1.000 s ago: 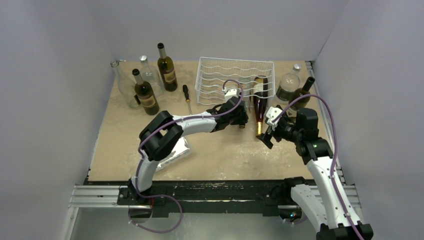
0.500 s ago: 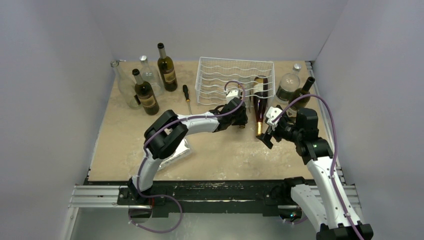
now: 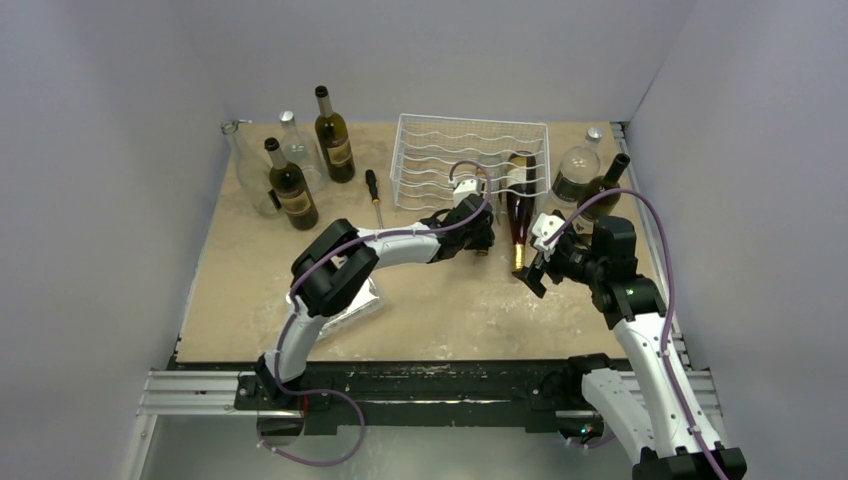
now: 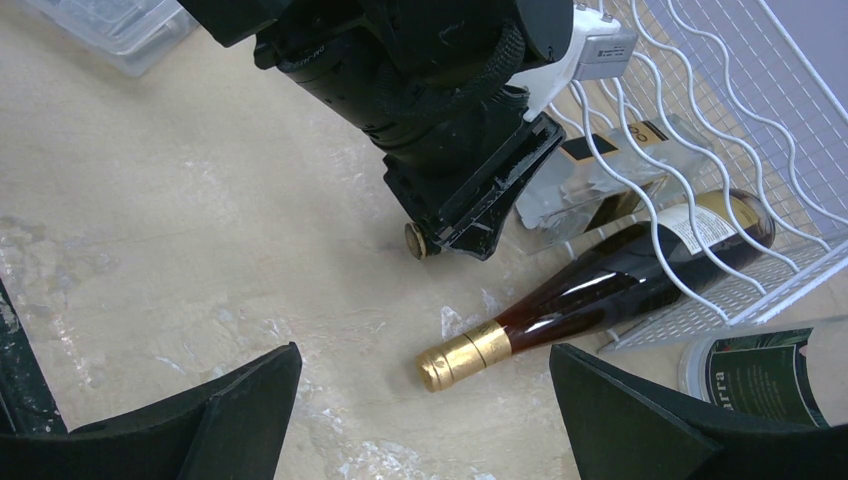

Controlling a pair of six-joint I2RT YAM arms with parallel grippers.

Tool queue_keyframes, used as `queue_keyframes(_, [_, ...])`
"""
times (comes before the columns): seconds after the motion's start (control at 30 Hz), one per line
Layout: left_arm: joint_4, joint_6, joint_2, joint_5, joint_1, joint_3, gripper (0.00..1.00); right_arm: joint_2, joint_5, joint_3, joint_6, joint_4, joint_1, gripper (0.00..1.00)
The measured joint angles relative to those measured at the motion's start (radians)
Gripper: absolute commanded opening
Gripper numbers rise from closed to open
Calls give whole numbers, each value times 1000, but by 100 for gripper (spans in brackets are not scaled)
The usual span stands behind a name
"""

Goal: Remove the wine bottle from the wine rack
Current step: Pick up the wine bottle from the wine rack.

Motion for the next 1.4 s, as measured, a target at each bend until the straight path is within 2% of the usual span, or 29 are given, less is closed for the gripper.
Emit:
queue_keyframes(0.2, [10, 0, -13, -18, -2, -20, 0, 0, 0, 0, 0, 0, 0, 99])
queue_keyframes(0.5, [39, 1, -193, -68, -15, -209, 0, 0, 1, 0, 0, 0, 0, 99])
queue_keyframes(1.4, [208, 114, -475, -55, -63, -575, 0, 0, 2, -1, -1, 0, -5, 99])
